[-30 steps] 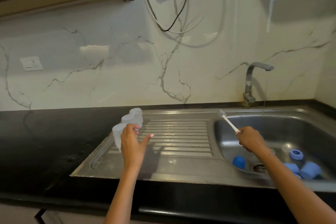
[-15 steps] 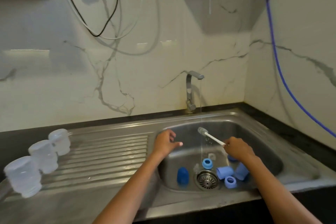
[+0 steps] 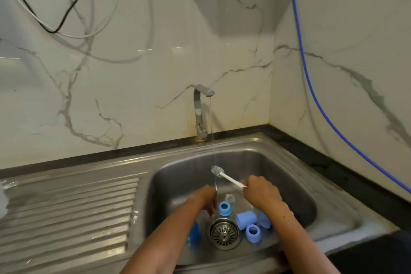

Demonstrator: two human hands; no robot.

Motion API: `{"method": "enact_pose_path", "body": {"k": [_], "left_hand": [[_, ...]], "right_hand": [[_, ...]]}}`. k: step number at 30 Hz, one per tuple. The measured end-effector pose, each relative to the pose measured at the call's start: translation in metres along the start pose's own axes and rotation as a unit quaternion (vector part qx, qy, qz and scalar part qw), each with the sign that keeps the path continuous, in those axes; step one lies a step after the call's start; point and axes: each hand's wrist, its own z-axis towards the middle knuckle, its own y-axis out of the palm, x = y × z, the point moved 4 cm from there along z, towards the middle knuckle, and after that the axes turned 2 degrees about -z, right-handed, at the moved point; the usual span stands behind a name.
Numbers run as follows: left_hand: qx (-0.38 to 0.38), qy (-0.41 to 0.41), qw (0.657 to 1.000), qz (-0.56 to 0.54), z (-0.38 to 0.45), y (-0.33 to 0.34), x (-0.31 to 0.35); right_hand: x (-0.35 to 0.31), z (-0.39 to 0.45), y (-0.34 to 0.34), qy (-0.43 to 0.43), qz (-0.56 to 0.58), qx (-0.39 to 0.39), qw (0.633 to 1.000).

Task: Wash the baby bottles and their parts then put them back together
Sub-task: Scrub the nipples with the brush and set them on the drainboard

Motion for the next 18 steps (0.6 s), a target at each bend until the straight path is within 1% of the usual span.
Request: {"method": "enact_pose_path", "body": {"k": [2, 4, 6, 9, 11, 13, 14, 15, 16, 17, 18], "left_hand": [[-0.02, 0.022, 0.998, 0.049, 0.007, 0.003, 0.005], [-0.024, 0.031, 0.995, 0.088, 0.012, 0.005, 0.01], [-0.018, 0.033, 0.995, 0.093, 0.011, 0.005, 0.013], [0.005, 0.019, 0.999, 0.032, 0.005, -0.006, 0.013], [0.044, -0.01, 0.998, -0.032, -0.006, -0.02, 0.007], [0.081, -0.036, 0.989, -0.114, -0.021, -0.032, -0.002], [0.107, -0.05, 0.978, -0.172, -0.031, -0.036, -0.009], [0.14, -0.065, 0.958, -0.242, -0.041, -0.039, -0.017], [0.18, -0.083, 0.923, -0.329, -0.051, -0.04, -0.025], [0.218, -0.109, 0.868, -0.433, -0.063, -0.039, -0.033], [0.248, -0.136, 0.796, -0.536, -0.074, -0.036, -0.039]], "right_hand": [[-0.001, 0.003, 0.0, -0.001, 0.0, 0.002, 1.0], [-0.001, 0.005, 0.001, -0.002, 0.0, -0.003, 1.0], [-0.001, 0.005, 0.001, -0.006, 0.0, -0.006, 1.0], [0.001, 0.004, 0.0, -0.008, 0.004, -0.011, 1.0], [0.001, 0.002, 0.0, -0.009, 0.005, -0.017, 1.0], [0.002, -0.001, -0.002, -0.017, 0.02, -0.024, 0.999], [0.001, -0.003, -0.003, -0.025, 0.035, -0.03, 0.999], [0.0, -0.005, -0.005, -0.035, 0.053, -0.036, 0.997], [-0.002, -0.006, -0.008, -0.046, 0.076, -0.041, 0.995], [-0.004, -0.008, -0.01, -0.055, 0.11, -0.048, 0.991], [-0.005, -0.01, -0.013, -0.061, 0.154, -0.056, 0.985]]}}
